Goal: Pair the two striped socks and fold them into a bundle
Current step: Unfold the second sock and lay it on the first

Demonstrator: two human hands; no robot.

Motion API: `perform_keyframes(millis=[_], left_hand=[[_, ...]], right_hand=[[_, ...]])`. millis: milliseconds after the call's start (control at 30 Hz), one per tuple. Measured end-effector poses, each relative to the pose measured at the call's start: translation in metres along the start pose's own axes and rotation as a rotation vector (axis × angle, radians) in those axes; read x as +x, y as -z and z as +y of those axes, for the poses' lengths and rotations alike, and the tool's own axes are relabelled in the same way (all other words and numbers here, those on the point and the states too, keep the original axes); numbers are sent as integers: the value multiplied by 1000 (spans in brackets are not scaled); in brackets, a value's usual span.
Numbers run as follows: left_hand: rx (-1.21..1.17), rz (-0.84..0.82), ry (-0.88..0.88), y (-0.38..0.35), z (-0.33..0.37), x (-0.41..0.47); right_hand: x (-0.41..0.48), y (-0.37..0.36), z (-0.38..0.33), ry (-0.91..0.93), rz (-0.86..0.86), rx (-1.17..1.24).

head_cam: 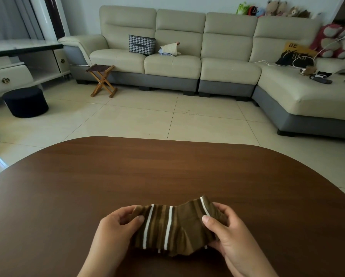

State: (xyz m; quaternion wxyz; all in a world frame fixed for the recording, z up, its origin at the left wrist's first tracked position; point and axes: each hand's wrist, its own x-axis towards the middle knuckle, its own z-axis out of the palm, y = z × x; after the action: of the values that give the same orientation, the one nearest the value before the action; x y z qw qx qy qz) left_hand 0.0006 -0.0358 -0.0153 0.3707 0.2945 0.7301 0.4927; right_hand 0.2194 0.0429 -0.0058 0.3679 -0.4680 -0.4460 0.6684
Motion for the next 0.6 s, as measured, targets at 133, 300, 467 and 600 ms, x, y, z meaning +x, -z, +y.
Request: perform_keyframes(millis=[133, 300, 467, 600], left_hand=[[187, 16, -49, -4, 2, -2], [279, 14, -76, -5, 2, -2], [302, 16, -75, -5, -1, 1], [304, 23, -77, -5, -3, 2]], right_hand=[[-1, 3, -2, 16, 31, -128], [0, 15, -8, 38, 82, -268], [1, 27, -8, 12, 78, -176], [2, 30, -9, 14, 55, -69]])
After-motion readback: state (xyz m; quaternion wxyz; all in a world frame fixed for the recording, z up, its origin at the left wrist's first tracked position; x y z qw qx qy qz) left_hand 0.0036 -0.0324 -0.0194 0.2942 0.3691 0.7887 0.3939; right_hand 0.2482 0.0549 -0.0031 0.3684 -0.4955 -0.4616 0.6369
